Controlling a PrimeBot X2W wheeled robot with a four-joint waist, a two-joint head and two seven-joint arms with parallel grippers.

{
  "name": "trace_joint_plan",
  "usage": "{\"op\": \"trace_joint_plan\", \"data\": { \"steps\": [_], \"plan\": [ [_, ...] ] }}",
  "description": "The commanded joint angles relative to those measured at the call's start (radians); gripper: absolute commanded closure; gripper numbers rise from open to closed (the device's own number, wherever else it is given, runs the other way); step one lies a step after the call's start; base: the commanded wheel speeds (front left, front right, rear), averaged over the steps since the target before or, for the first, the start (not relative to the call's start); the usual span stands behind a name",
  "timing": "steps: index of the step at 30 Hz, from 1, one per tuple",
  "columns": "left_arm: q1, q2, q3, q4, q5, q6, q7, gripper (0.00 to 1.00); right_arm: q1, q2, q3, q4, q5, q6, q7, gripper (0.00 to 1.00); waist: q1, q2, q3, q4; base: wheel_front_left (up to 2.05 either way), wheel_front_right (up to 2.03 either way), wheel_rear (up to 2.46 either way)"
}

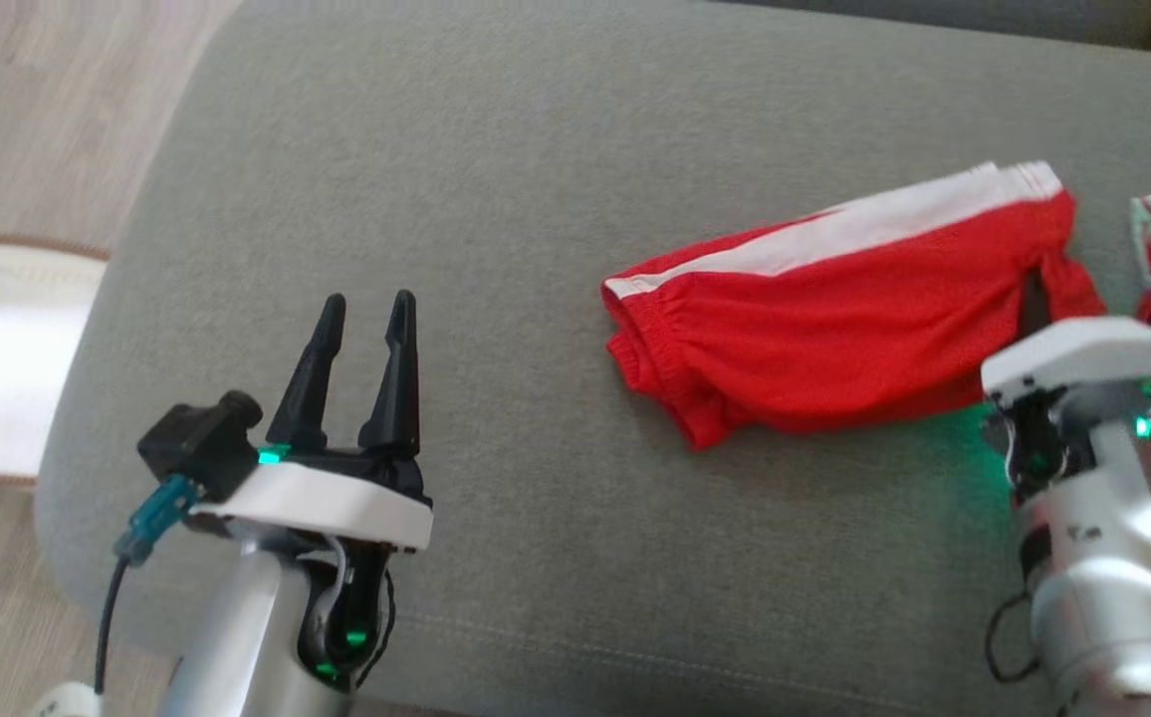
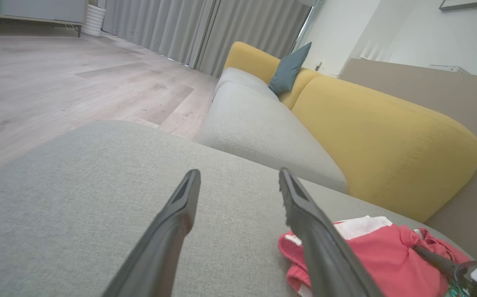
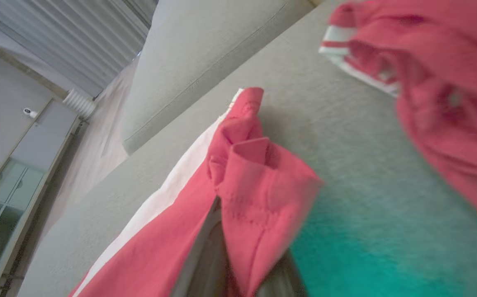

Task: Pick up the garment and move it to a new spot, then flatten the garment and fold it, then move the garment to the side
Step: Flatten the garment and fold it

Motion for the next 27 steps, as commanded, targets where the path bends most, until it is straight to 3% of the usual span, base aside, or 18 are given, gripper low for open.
{"op": "trace_joint_plan", "data": {
  "steps": [1, 9, 17, 21, 27],
  "plan": [
    [-0.011, 0.007, 0.040, -0.027, 0.002, -0.002, -0.008, 0.00, 0.000, 0.013, 0.026, -0.041, 0.014, 0.007, -0.018, 1.00, 0.0000, 0.0000, -0.028, -0.033, 0.00, 0.00, 0.00],
    [0.013, 0.007, 0.046, -0.032, 0.005, 0.001, -0.008, 0.00, 0.137, 0.013, 0.008, -0.130, 0.093, 0.007, -0.052, 1.00, 0.0000, 0.0000, -0.063, -0.087, 0.00, 0.00, 0.00],
    [0.022, 0.007, 0.043, -0.026, 0.012, -0.005, -0.008, 0.00, 0.200, 0.013, 0.086, -0.198, 0.146, 0.007, -0.056, 1.00, 0.0000, 0.0000, -0.074, -0.096, 0.00, 0.00, 0.00],
    [0.025, 0.007, 0.041, -0.019, 0.015, -0.008, -0.008, 0.00, 0.188, 0.013, 0.153, -0.229, 0.175, 0.007, -0.080, 1.00, 0.0000, 0.0000, -0.085, -0.087, 0.00, 0.00, 0.00],
    [0.036, 0.007, 0.042, -0.014, 0.022, -0.005, -0.008, 0.00, 0.191, 0.013, 0.341, -0.315, 0.294, 0.007, -0.105, 1.00, 0.0000, 0.0000, -0.109, -0.068, 0.00, 0.00, 0.00]
  ]
}}
